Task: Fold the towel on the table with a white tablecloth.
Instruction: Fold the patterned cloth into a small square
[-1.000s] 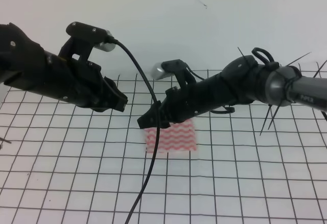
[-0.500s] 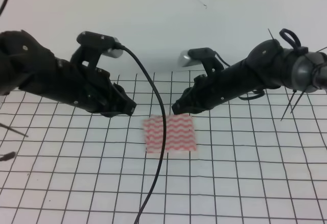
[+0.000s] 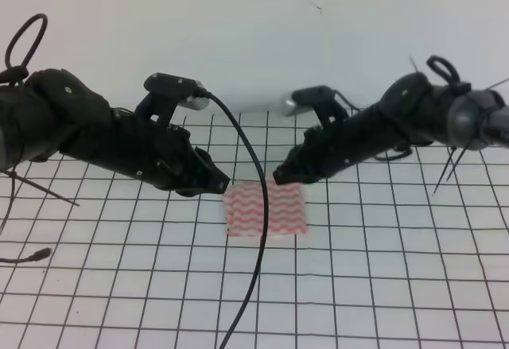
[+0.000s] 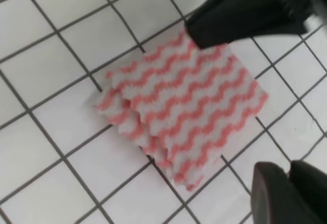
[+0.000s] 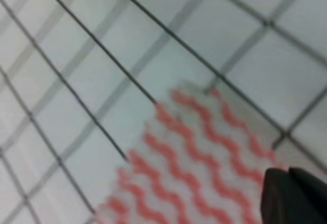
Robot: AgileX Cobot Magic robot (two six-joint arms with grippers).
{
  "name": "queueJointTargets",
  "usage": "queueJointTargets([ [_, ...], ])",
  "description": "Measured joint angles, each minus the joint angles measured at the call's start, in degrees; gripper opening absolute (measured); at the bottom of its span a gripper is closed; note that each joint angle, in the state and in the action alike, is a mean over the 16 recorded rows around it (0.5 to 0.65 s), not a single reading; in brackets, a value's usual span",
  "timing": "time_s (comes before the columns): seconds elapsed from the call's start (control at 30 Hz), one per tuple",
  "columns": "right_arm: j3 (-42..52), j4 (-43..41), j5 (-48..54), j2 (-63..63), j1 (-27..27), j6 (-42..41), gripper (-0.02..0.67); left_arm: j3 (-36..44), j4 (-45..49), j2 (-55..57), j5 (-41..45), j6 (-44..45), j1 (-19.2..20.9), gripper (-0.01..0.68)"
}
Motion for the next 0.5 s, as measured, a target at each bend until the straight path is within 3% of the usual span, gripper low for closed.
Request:
queueJointTargets([
  [0.23,0.0,-3.7,1.9,-11.4,-1.1,-0.4,0.003,0.0,0.3,-5.8,2.5,0.3,0.0,0.029],
  [0.5,1.9,-22.0,3.9,-30.2,-2.4,10.8,0.003,1.1,5.3,-20.9,3.6,-4.3,0.0,0.004],
])
